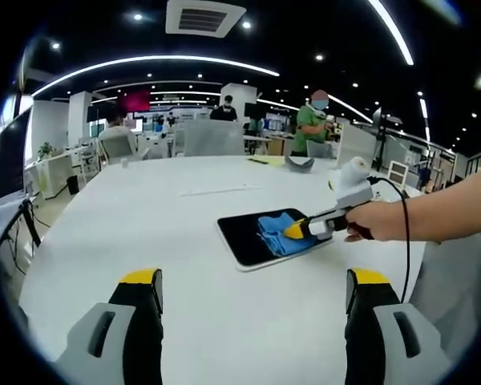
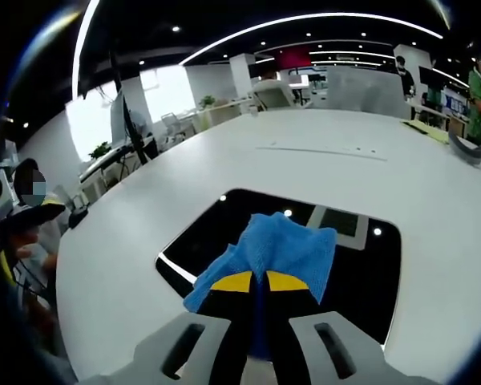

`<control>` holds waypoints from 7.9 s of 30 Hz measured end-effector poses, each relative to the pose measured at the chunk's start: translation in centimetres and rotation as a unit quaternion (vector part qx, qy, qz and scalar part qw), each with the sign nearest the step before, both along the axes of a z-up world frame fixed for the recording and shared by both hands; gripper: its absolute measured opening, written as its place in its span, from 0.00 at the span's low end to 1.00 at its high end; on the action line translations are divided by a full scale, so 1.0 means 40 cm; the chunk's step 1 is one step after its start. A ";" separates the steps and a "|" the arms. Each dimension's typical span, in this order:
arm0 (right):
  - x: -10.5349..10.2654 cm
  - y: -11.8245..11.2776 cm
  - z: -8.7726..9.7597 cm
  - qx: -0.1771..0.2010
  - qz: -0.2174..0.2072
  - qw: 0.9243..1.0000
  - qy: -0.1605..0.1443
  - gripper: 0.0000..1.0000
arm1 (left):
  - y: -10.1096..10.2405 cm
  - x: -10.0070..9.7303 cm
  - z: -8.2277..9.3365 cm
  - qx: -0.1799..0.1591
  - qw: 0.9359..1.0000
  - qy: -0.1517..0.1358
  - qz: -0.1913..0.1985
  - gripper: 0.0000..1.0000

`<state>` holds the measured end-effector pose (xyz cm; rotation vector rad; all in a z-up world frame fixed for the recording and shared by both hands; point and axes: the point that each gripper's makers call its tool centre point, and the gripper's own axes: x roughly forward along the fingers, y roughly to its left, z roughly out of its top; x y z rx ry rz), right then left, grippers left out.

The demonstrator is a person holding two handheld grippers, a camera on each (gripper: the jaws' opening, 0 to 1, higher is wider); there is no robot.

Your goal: Wipe the mirror surface with the cleaning cloth until all visible marks leave the cleaned area.

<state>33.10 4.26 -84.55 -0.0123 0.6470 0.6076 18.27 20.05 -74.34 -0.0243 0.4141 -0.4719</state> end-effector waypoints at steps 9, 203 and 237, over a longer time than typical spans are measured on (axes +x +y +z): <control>0.032 0.016 0.004 -0.003 -0.001 1.000 0.001 0.00 | 0.009 0.003 -0.006 -0.002 1.000 0.002 0.004 0.96; -0.019 0.218 0.004 -0.031 0.094 0.995 -0.024 0.00 | 0.037 0.001 0.006 -0.011 1.000 -0.004 0.018 0.96; -0.018 0.197 0.039 0.035 0.058 0.998 -0.017 0.00 | 0.038 0.005 0.003 -0.011 1.000 -0.004 0.019 0.95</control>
